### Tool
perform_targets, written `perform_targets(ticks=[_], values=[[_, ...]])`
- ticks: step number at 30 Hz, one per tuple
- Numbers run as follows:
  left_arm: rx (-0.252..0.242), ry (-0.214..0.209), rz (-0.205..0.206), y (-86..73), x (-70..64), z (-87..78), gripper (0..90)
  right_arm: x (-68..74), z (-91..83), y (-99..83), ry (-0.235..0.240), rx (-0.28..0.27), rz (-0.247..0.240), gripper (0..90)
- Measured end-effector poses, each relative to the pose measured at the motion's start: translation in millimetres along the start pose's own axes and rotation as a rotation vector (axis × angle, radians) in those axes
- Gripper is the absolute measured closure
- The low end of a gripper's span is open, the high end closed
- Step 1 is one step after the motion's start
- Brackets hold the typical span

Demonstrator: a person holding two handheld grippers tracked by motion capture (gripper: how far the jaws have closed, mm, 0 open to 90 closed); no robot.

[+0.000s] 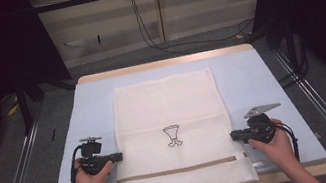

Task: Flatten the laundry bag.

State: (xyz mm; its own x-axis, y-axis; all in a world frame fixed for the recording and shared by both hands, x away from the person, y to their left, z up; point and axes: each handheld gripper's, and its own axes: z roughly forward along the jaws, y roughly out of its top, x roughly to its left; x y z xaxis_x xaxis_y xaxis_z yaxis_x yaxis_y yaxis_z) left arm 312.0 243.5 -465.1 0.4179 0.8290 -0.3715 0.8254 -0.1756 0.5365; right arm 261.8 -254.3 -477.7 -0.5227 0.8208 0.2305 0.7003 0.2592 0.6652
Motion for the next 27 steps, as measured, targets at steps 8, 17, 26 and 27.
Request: perform_targets(ticks=[8,17,26,27], values=[[-0.035,-0.012,-0.026,12.7,8.3,4.7,86.3,-2.2,7.5,10.1,-0.049,-0.009,-0.007,88.4],[-0.061,0.006,-0.049,27.4,20.7,10.9,86.4,-6.3,15.7,19.0,-0.067,-0.033,-0.041,88.4],[-0.060,0.048,-0.035,37.2,25.6,13.7,85.7,-12.0,21.6,34.8,-0.083,-0.070,-0.057,88.5],[-0.054,0.074,-0.020,38.2,22.1,13.9,83.4,-12.3,22.9,35.2,-0.080,-0.064,-0.051,88.2]])
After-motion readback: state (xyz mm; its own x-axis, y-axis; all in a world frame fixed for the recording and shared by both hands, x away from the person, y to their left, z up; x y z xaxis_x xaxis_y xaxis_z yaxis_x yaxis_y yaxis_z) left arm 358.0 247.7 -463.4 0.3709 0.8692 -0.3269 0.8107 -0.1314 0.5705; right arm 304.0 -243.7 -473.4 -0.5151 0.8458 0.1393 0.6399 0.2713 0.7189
